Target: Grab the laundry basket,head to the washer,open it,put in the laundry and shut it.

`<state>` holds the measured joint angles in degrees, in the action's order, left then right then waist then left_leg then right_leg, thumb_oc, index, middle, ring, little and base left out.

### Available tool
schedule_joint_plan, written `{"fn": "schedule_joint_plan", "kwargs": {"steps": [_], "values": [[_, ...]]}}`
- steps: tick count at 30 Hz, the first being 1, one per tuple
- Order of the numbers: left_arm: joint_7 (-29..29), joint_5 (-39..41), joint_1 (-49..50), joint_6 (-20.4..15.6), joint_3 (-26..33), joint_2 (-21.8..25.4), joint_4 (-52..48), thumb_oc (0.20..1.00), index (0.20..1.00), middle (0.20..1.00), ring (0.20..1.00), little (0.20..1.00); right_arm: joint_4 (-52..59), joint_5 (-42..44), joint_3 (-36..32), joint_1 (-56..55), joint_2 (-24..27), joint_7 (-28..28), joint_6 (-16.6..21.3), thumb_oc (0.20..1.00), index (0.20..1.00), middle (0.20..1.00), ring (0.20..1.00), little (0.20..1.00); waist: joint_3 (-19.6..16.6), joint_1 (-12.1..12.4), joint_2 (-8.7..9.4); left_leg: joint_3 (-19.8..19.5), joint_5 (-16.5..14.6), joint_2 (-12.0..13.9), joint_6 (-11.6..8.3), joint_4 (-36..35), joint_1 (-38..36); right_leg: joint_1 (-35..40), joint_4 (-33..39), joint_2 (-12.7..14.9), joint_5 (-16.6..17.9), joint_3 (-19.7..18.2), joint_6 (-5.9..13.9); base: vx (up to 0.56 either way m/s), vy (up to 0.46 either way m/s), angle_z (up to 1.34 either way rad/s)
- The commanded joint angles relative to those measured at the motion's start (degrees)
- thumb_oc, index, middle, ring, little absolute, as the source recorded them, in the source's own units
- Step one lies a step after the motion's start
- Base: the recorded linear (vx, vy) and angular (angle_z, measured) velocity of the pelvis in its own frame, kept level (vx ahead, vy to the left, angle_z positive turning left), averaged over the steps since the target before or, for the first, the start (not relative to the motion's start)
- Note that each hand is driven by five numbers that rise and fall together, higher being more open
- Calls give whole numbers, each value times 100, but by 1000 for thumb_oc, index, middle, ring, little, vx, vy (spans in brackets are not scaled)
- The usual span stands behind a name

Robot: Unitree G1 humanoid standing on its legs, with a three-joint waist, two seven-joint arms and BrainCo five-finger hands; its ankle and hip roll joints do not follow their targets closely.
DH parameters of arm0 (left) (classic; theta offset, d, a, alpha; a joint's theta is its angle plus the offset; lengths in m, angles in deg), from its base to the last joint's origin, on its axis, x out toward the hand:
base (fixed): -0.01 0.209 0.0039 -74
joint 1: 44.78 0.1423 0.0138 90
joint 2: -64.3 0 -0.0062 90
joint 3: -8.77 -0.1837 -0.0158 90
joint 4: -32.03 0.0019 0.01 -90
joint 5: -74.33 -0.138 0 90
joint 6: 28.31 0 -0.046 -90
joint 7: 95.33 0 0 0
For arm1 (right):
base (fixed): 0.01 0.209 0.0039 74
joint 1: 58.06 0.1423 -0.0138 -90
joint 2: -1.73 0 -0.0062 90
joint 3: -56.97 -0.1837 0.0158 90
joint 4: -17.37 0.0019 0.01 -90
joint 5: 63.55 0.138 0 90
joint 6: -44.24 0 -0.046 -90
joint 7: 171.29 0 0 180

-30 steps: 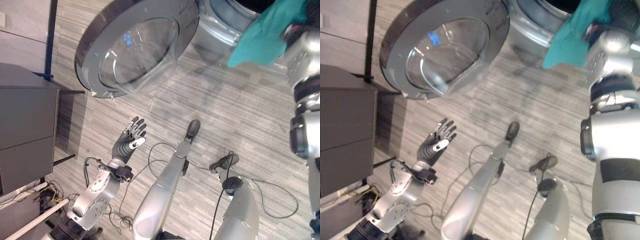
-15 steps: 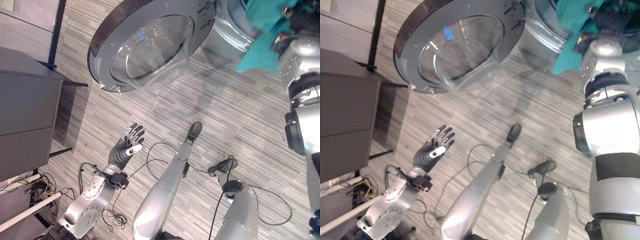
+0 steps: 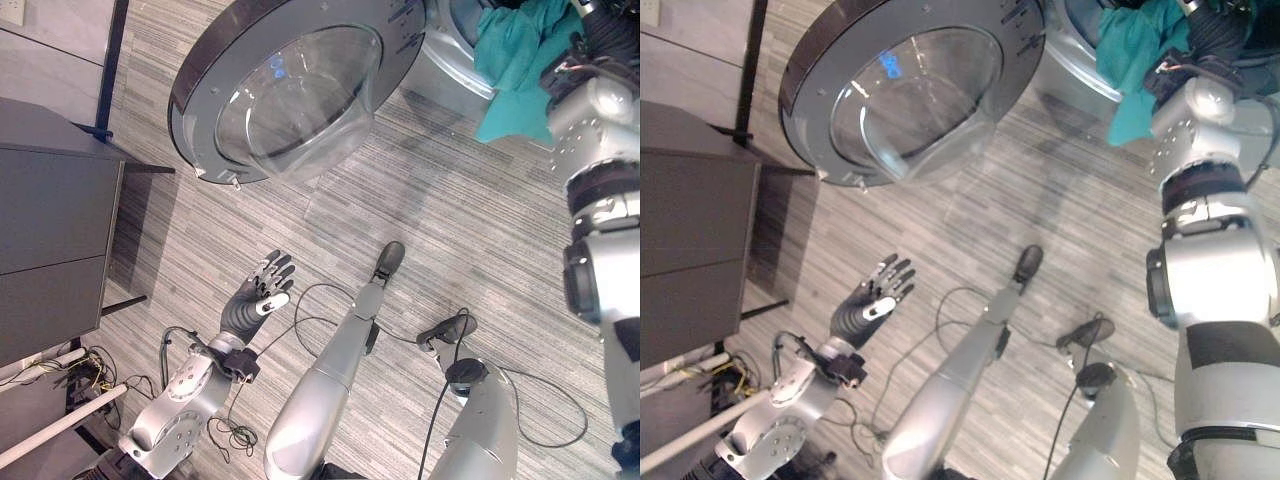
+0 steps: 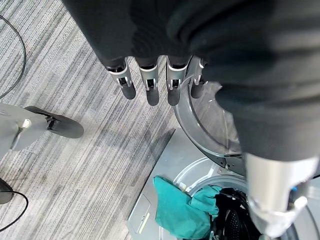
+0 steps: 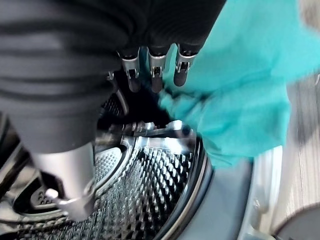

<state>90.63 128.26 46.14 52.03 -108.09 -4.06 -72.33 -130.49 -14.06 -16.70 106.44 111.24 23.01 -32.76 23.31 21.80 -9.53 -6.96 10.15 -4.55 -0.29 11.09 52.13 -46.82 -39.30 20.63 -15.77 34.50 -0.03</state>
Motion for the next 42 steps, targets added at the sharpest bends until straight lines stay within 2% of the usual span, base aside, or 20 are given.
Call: {"fn": "schedule_joint_plan", "kwargs": {"steps": [1,4,10,12,14,17,20,22,23,26,29,38,42], "values": [[-29,-71,85,-328,-76,-102,-14,1000,1000,1000,1000,1000,1258,-1109,212,-1334,-131,37,538,1000,1000,1000,1000,1000,42,-55,4,560,-787,-282,430,-267,-293,463,262,-324,-287,-270,225,-33,40,-5],[29,-150,129,-400,6,-250,-93,1000,1000,1000,1000,1000,3001,-1894,129,-2678,-209,-59,661,1000,1000,1000,1000,1000,116,-314,71,603,-811,-241,455,-187,-234,451,287,-326,-200,-285,239,-24,42,-10],[-14,-45,305,-402,10,-146,-257,1000,1000,1000,1000,1000,3779,-2764,197,-3654,-352,107,597,1000,1000,1000,1000,1000,134,-527,145,656,-819,-192,470,-168,-223,467,310,-302,-115,-320,265,-14,47,-11],[13,42,415,-439,33,-58,-400,1000,1000,1000,1000,1000,4018,-3492,394,-4283,-340,208,416,1000,1000,1000,1000,1000,159,-712,242,689,-818,-138,471,-168,-235,492,376,-321,-59,-359,253,-19,43,-17],[57,108,427,-496,-2,19,-498,1000,1000,1000,1000,1000,3501,-3728,457,-4420,-479,301,186,1000,1000,1000,1000,1000,158,-822,286,694,-810,-120,468,-172,-226,496,415,-335,-21,-367,243,-19,17,-8],[82,141,430,-541,14,60,-522,1000,1000,1000,1000,1000,2985,-3797,439,-4207,-541,455,75,1000,1000,1000,1000,1000,156,-827,298,686,-799,-117,467,-186,-216,500,447,-360,-8,-372,228,-17,3,-7],[171,110,451,-601,86,78,-467,1000,1000,1000,1000,1000,1901,-3794,395,-3653,-694,688,-72,1000,1000,1000,1000,1000,179,-785,297,646,-811,-124,469,-174,-201,471,437,-373,-9,-391,199,-11,-12,-8],[259,5,495,-614,146,83,-363,1000,1000,1000,1000,1000,1139,-3706,255,-3148,-754,940,-150,1000,1000,1000,1000,1000,202,-721,250,624,-830,-156,470,-137,-163,434,389,-366,-41,-390,180,0,0,0],[262,2,490,-614,155,82,-365,1000,1000,1000,1000,1000,1108,-3703,262,-3117,-760,937,-137,1000,1000,1000,1000,1000,210,-726,252,623,-831,-156,470,-134,-158,429,384,-364,-43,-390,179,0,0,0],[329,-76,621,-592,217,78,-319,1000,1000,1000,1000,1000,131,-3442,-2,-2494,-817,1213,-166,1000,1000,1000,1000,1000,242,-595,110,599,-866,-212,478,-82,-84,338,271,-348,-110,-379,161,0,0,0],[307,-96,718,-566,213,113,-319,1000,1000,1000,1000,1000,-673,-3149,-147,-1966,-679,1239,-218,1000,1000,1000,1000,1000,257,-438,-30,581,-907,-277,483,2,26,234,134,-300,-173,-362,168,10,-7,7],[198,-142,686,-481,170,126,-321,1000,1000,1000,1000,1000,-1419,-2900,-141,-1308,-110,1108,-309,1000,1000,1000,1000,1000,272,-212,-266,608,-1000,-399,491,253,298,-19,-204,-143,-321,-395,153,12,-1,13],[169,-175,709,-442,210,98,-273,1000,1000,1000,1000,1000,-1769,-2743,-162,-935,308,1048,-361,1000,1000,1000,1000,1000,245,-123,-359,616,-1020,-438,483,321,445,-186,-325,-75,-417,-439,152,19,-11,8]]}}
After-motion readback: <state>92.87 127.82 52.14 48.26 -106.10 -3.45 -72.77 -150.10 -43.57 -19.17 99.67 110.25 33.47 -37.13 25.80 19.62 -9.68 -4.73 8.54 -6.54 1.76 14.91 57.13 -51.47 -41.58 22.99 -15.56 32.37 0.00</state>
